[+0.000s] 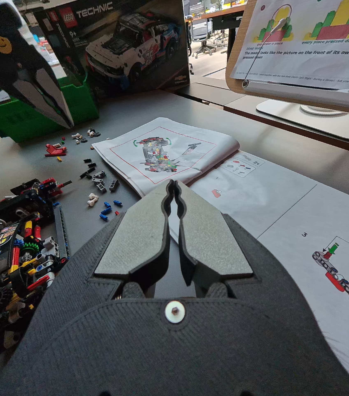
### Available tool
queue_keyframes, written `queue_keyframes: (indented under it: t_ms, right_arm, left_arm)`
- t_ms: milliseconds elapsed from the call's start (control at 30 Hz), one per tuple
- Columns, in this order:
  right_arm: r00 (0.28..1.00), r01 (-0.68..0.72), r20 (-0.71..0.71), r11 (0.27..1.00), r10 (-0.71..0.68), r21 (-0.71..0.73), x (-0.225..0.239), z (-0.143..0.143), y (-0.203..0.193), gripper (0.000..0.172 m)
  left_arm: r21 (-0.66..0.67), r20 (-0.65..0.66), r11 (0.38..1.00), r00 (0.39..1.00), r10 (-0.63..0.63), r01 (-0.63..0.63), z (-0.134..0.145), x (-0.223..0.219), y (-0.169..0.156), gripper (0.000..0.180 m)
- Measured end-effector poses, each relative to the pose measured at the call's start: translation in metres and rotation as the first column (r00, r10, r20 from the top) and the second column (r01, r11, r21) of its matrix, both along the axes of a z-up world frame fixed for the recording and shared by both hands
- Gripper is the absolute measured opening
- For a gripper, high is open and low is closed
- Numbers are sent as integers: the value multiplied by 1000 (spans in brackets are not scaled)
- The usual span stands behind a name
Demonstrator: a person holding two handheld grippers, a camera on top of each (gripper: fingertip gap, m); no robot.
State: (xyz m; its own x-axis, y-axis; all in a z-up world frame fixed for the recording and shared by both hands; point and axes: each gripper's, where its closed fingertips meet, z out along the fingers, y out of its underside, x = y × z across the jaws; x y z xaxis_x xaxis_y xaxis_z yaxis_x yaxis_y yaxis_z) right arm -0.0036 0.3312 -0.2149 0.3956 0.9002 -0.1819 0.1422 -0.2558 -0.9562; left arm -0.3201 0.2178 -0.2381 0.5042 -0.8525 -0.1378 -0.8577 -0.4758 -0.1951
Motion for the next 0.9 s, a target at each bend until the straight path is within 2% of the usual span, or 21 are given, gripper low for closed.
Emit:
queue_keyframes:
  t_ms: [100,233,400,500,633,900]
  right_arm:
    - [1000,-4,12,1000,4,7,-1,-1,-2,0]
    - [1000,-1,6,1000,1,8,-1,0,-3,0]
    - [1000,2,5,1000,-2,10,1,1,-2,0]
    - [1000,4,3,1000,-4,12,1,2,-1,0]
    - [1000,-1,6,1000,1,7,0,0,-2,0]
    - [1000,-2,10,1000,2,7,-1,-1,-2,0]
  left_arm:
    - [-5,0,996,996,91,-91,-13,22,-12,1]
    - [-75,44,976,978,206,-202,-33,42,-21,1]
    - [-164,43,950,960,276,-265,-56,52,-26,1]
    - [-146,51,950,957,285,-275,-57,56,-22,1]
    - [-152,61,947,954,294,-282,-56,58,-23,10]
    - [-119,116,944,940,321,-308,-44,50,-20,11]
